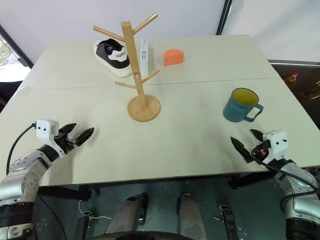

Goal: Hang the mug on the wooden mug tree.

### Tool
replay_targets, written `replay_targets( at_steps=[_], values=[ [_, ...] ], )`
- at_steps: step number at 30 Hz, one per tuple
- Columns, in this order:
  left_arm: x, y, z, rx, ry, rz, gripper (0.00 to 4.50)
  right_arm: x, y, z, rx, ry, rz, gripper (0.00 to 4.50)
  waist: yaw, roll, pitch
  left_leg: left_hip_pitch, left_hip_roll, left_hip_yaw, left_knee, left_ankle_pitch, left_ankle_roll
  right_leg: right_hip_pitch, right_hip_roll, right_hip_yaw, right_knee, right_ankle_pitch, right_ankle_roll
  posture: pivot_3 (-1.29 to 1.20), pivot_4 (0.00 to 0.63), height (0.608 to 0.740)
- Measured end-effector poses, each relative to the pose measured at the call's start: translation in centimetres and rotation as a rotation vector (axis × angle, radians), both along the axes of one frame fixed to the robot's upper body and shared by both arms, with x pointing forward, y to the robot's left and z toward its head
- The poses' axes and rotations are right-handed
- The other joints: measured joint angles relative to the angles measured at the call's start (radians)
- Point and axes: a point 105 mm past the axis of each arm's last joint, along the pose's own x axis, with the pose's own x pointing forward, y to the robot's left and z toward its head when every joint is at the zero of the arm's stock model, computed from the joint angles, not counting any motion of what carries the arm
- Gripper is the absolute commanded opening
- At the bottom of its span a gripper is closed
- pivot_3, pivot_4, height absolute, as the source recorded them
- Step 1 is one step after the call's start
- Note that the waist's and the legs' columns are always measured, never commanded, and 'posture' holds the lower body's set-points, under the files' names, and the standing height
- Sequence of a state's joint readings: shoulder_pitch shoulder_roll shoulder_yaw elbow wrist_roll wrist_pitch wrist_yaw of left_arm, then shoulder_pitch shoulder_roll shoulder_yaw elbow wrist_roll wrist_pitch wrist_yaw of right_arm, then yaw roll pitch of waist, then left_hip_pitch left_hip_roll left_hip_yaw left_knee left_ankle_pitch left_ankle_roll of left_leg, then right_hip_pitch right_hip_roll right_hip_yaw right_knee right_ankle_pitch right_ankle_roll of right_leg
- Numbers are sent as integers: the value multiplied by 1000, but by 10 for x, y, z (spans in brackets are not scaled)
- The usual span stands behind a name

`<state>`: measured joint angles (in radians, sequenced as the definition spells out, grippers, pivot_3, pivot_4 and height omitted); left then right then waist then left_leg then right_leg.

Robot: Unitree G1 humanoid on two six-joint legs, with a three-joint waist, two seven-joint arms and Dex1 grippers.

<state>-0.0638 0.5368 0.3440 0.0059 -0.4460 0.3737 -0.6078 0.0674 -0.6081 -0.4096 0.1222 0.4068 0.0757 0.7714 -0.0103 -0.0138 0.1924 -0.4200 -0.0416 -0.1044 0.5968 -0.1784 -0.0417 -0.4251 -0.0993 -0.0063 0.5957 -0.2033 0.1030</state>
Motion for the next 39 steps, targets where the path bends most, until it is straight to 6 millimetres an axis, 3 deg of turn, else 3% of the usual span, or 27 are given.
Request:
replay_targets(
  at_steps=[11, 15, 23, 30, 34, 37, 39],
  values=[
    [1, -10, 0, -56, -20, -18, 4500, 2, -1, 3, -5, -18, -17, 4471, 0, 0, 0, 0, 0, 0, 0, 0, 0, 0, 0, 0, 0, 0, 0, 0, 150, 740],
    [-2, -25, 8, -68, -58, -77, 4500, 3, -4, 3, -8, -23, -40, 4471, 0, 0, 0, 0, 0, 0, 0, 0, 0, 0, 0, 0, 0, 1, -1, 0, 150, 740],
    [-8, -88, 25, -87, -122, -351, 4500, 1, -5, 0, 6, -30, -90, 4471, 1, 0, 0, 0, 1, 2, 1, 0, 0, 1, 1, 1, 0, 1, -1, 0, 150, 740],
    [-31, -168, 41, -62, -165, -722, 4500, 6, -8, -5, 39, -91, -261, 4471, -1, 1, 0, 1, 1, 4, 1, 0, 0, 1, 1, 2, 0, 1, -1, 0, 150, 740],
    [-43, -206, 46, -30, -189, -883, 4500, 15, -12, 2, 48, -156, -377, 4471, -1, 1, -1, 2, 0, 6, 1, 0, 1, 1, 2, 3, 1, 1, -2, 0, 150, 740],
    [-49, -222, 44, 5, -194, -954, 4500, 21, -18, 9, 41, -201, -454, 4471, -2, 1, -1, 3, 1, 8, 1, 0, 1, 1, 2, 3, 1, 1, -2, 0, 150, 740],
    [-48, -222, 45, 24, -206, -955, 4500, 22, -25, 11, 29, -217, -499, 4471, -1, 1, -1, 3, 1, 8, 1, 0, 1, 1, 3, 4, 1, 1, -2, 0, 150, 740]
  ],
)
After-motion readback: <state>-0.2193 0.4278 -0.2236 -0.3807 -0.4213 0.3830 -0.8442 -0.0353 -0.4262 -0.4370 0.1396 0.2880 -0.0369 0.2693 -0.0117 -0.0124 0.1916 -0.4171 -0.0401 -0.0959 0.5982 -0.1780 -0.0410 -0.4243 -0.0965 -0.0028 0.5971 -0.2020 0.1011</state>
